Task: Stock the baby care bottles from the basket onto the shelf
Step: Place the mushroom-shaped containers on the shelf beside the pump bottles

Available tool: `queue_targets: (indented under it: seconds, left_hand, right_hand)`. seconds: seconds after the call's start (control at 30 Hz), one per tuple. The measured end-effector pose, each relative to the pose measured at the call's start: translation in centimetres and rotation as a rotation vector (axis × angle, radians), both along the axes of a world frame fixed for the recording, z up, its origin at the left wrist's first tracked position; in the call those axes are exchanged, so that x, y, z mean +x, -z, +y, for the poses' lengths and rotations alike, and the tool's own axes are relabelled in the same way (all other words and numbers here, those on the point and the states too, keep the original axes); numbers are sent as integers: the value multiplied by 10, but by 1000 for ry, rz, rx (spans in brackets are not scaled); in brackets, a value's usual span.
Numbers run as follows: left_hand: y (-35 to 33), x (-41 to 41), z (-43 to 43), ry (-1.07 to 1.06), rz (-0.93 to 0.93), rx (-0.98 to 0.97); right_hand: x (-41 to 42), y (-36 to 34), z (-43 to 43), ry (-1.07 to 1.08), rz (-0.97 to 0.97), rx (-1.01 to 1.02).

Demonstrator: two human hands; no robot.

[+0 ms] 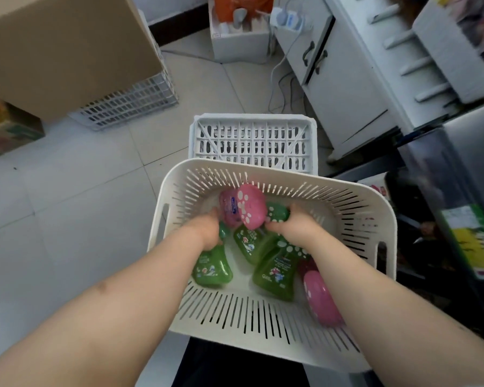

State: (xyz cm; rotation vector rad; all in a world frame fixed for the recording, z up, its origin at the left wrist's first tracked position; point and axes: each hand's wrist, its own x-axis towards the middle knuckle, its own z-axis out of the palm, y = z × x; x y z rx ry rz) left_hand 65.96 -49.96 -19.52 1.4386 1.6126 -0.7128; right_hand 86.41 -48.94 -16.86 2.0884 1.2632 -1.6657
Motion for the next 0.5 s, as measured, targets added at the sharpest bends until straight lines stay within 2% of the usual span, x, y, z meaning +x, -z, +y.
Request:
queue_targets:
  seconds: [0.2,0.5]
  left_hand:
    - [4,1,0,258,115,31]
    - [-35,-4,-33,94,-122,135]
  right_hand:
    - [8,-19,-20,26,-64,126]
    - [21,-63,-57,138,-117,279]
